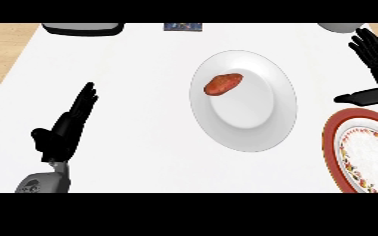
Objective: Pick the sweet potato from the plate and place it in the plate
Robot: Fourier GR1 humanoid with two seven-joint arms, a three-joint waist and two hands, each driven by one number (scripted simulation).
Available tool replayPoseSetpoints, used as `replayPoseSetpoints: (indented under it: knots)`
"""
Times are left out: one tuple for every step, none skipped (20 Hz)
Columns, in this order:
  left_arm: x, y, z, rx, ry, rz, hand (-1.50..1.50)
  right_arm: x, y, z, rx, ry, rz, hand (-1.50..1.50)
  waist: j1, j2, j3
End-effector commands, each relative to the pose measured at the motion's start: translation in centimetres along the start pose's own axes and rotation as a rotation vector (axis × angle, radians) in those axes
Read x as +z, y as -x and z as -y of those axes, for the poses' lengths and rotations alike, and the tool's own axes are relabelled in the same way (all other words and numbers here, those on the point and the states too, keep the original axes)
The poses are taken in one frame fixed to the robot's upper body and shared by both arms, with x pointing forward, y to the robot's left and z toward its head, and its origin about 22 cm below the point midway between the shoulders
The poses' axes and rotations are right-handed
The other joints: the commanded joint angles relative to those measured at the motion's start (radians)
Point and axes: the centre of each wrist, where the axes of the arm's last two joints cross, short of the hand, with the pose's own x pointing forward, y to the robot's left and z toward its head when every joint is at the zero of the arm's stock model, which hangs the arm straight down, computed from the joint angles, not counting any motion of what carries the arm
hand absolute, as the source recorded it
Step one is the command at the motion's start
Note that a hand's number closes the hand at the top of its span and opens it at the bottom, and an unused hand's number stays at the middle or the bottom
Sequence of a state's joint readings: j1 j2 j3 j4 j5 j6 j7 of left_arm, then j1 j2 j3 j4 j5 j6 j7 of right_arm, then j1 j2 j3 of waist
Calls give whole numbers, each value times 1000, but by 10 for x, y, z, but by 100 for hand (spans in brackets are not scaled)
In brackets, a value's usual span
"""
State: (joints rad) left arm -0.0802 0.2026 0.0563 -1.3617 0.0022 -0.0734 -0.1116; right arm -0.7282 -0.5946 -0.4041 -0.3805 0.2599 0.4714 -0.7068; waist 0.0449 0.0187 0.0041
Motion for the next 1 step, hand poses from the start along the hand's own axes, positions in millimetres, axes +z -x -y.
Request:
replayPoseSetpoints:
  knots:
    - [0, -4, 7, 16, 27, 8, 0, 8, 3, 9, -23, -9, 93, -150, 14, 5, 2]
